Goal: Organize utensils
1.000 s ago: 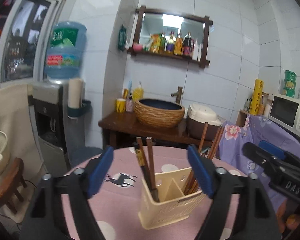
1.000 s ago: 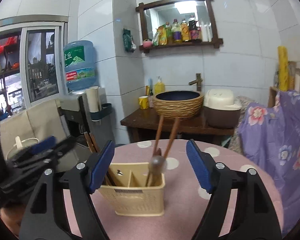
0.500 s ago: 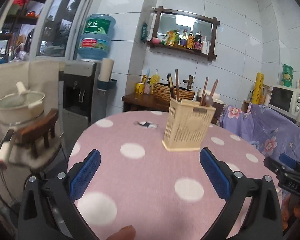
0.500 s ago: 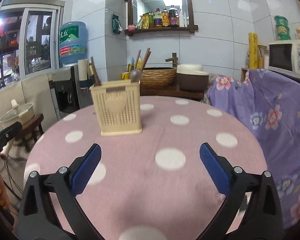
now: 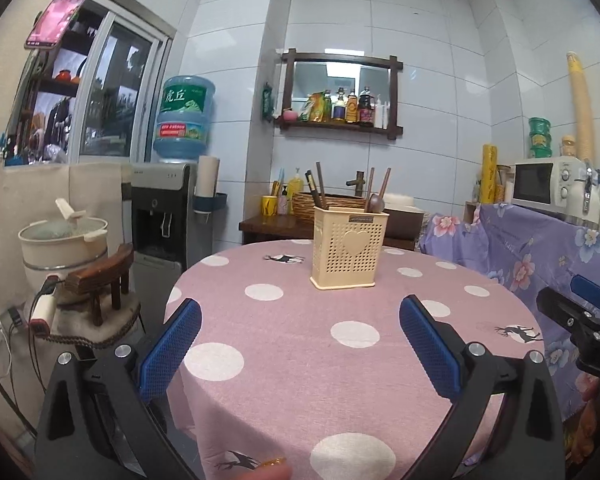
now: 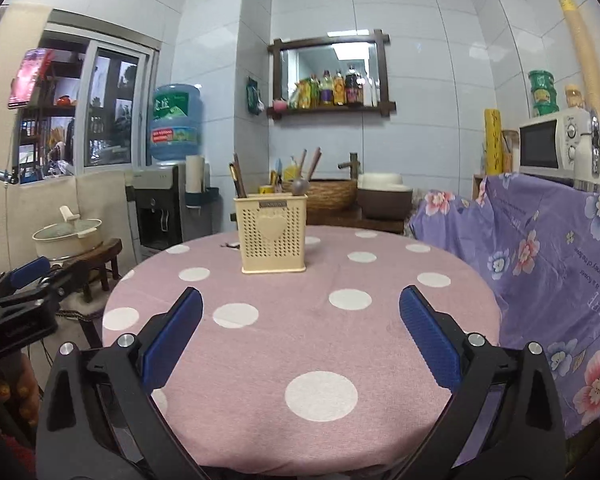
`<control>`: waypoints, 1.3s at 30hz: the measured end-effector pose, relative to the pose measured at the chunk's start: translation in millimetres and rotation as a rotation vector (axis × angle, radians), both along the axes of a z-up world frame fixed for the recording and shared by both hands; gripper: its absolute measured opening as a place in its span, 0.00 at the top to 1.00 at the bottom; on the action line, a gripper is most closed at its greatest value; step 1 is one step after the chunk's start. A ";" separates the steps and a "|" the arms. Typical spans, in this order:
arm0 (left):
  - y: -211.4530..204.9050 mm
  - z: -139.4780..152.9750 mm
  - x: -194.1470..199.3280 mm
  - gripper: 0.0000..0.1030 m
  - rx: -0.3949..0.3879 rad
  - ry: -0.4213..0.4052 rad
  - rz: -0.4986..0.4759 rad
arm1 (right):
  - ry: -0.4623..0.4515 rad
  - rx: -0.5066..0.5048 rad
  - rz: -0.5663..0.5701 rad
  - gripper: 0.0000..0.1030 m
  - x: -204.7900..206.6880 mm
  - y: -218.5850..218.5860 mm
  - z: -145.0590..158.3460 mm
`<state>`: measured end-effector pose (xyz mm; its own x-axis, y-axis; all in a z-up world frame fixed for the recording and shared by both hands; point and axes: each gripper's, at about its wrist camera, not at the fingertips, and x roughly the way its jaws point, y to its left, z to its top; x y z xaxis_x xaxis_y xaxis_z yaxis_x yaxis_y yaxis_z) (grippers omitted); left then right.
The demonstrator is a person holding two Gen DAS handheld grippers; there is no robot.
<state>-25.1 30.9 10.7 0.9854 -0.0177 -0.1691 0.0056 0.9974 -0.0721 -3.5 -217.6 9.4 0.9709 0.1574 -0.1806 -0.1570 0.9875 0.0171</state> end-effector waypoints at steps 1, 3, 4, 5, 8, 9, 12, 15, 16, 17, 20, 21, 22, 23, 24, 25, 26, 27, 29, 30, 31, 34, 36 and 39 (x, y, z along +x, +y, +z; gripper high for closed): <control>-0.8 0.3 -0.9 0.05 0.001 -0.006 0.001 | -0.005 -0.008 0.001 0.05 -2.2 1.6 1.1; -1.3 -0.4 -4.4 0.05 0.000 -0.010 -0.003 | -0.013 -0.020 0.002 0.05 -2.9 3.2 2.7; -1.3 0.1 -4.9 0.05 0.000 -0.011 -0.003 | -0.015 -0.021 0.003 0.05 -3.2 3.3 3.0; -2.0 -0.7 -7.2 0.05 0.001 -0.014 -0.001 | -0.012 -0.020 0.005 0.05 -2.7 3.5 3.6; -0.9 -0.8 -8.1 0.05 -0.001 -0.020 0.000 | -0.008 -0.012 0.003 0.05 -1.7 2.5 4.2; -0.3 -0.8 -8.8 0.05 -0.003 -0.020 -0.001 | -0.008 -0.008 0.003 0.05 -1.6 1.4 4.2; 0.9 -1.6 -11.0 0.05 -0.007 -0.021 0.001 | -0.006 -0.006 0.000 0.05 -1.9 2.1 4.1; 2.3 -1.1 -11.6 0.05 -0.013 -0.023 0.004 | -0.009 -0.012 -0.001 0.05 -2.5 3.3 4.5; 2.7 -1.0 -11.8 0.05 -0.014 -0.023 0.004 | -0.010 -0.014 -0.002 0.05 -2.6 3.7 4.5; 2.9 -1.1 -12.2 0.05 -0.015 -0.023 0.006 | -0.011 -0.015 -0.003 0.05 -3.1 3.6 4.5; 2.4 -1.0 -12.7 0.05 -0.010 -0.025 0.009 | -0.011 -0.014 -0.003 0.05 -3.5 3.6 4.3; 2.5 -0.9 -12.6 0.05 -0.010 -0.024 0.010 | -0.009 -0.014 -0.003 0.05 -3.7 3.4 4.2; 2.3 -0.6 -12.8 0.05 -0.010 -0.024 0.010 | -0.010 -0.015 -0.003 0.05 -3.8 3.4 4.0; 2.2 -0.3 -12.9 0.05 -0.010 -0.024 0.009 | -0.009 -0.015 -0.003 0.05 -3.9 3.3 3.9; 2.1 -0.3 -13.0 0.05 -0.010 -0.024 0.009 | -0.008 -0.015 -0.003 0.05 -4.0 3.2 3.8; 1.8 -0.3 -12.9 0.05 -0.009 -0.025 0.010 | -0.008 -0.015 -0.003 0.05 -3.7 3.8 3.4; 1.8 -0.2 -13.0 0.05 -0.008 -0.025 0.011 | -0.009 -0.015 -0.003 0.05 -3.7 3.9 3.5; 1.7 -0.2 -12.9 0.05 -0.009 -0.025 0.010 | -0.008 -0.015 -0.003 0.05 -3.8 3.9 3.4; 1.3 0.0 -12.8 0.05 -0.009 -0.026 0.010 | -0.006 -0.014 -0.004 0.05 -3.5 4.1 3.2; 1.3 -0.1 -12.8 0.05 -0.006 -0.025 0.010 | -0.006 -0.012 -0.004 0.05 -4.0 3.8 3.2; 1.0 -0.2 -12.8 0.05 -0.005 -0.024 0.010 | -0.006 -0.011 -0.003 0.05 -3.6 4.0 3.1; 0.8 0.0 -12.7 0.05 -0.004 -0.025 0.009 | -0.005 -0.010 -0.003 0.05 -3.9 4.4 2.2; 0.5 0.7 -12.6 0.05 -0.003 -0.026 0.011 | -0.006 -0.011 -0.004 0.05 -4.3 4.6 1.7; 0.7 1.3 -13.1 0.05 -0.001 -0.029 0.011 | -0.006 -0.011 -0.004 0.05 -3.4 4.5 2.0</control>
<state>-38.2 31.6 12.0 0.9901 -0.0075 -0.1400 -0.0028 0.9973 -0.0734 -6.9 -213.1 11.3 0.9725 0.1518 -0.1764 -0.1532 0.9882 0.0053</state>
